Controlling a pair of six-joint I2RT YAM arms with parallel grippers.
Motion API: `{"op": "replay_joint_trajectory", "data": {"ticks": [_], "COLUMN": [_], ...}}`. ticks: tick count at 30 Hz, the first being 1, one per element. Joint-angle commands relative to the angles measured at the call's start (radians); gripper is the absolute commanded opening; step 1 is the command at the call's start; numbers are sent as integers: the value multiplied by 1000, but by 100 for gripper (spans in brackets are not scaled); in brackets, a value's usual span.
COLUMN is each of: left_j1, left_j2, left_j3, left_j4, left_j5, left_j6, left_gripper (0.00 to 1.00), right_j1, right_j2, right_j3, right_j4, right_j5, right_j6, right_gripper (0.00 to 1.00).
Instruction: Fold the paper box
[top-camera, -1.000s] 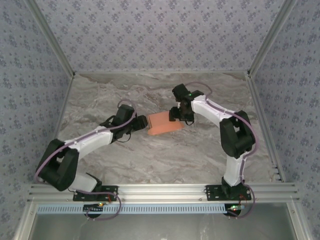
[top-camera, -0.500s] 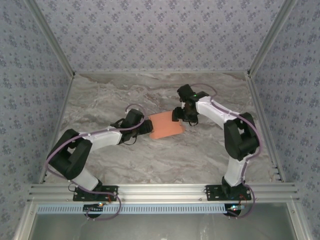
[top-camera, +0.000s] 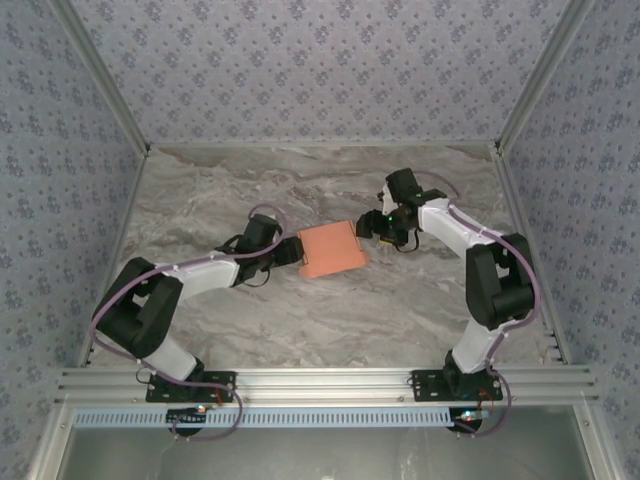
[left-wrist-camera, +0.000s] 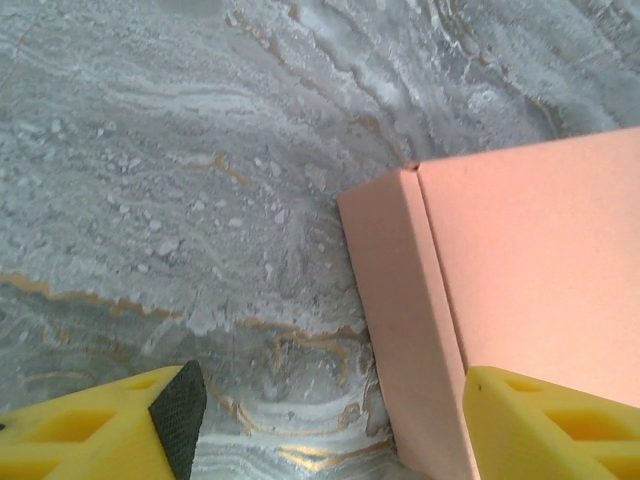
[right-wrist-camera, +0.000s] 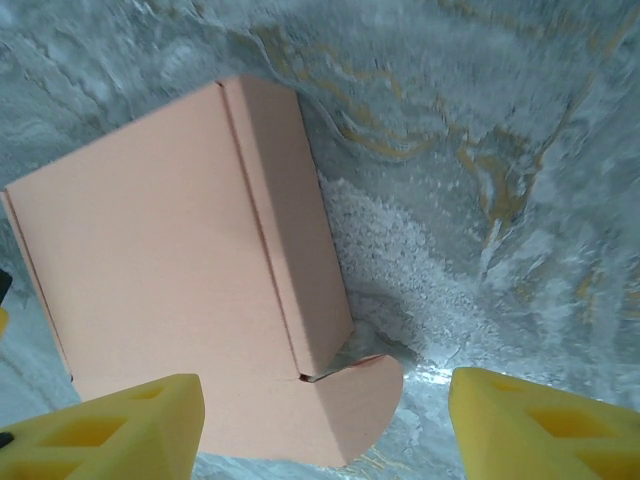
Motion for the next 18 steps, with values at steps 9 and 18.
{"op": "replay_joint_trajectory", "data": {"ticks": [9, 18], "left_j1": [66, 120], "left_j2": [126, 136], "left_j3": [-65, -141], "left_j4": [229, 285], "left_j5": [188, 219], "left_j6": [-63, -95], "left_gripper": [56, 55], "right_j1": [-89, -96], "right_j2": [121, 218], "right_j3": [-46, -28], "right_j4": [160, 200], "right_j5": [-366, -467], "right_j6": [67, 53], "right_gripper": [68, 69]}}
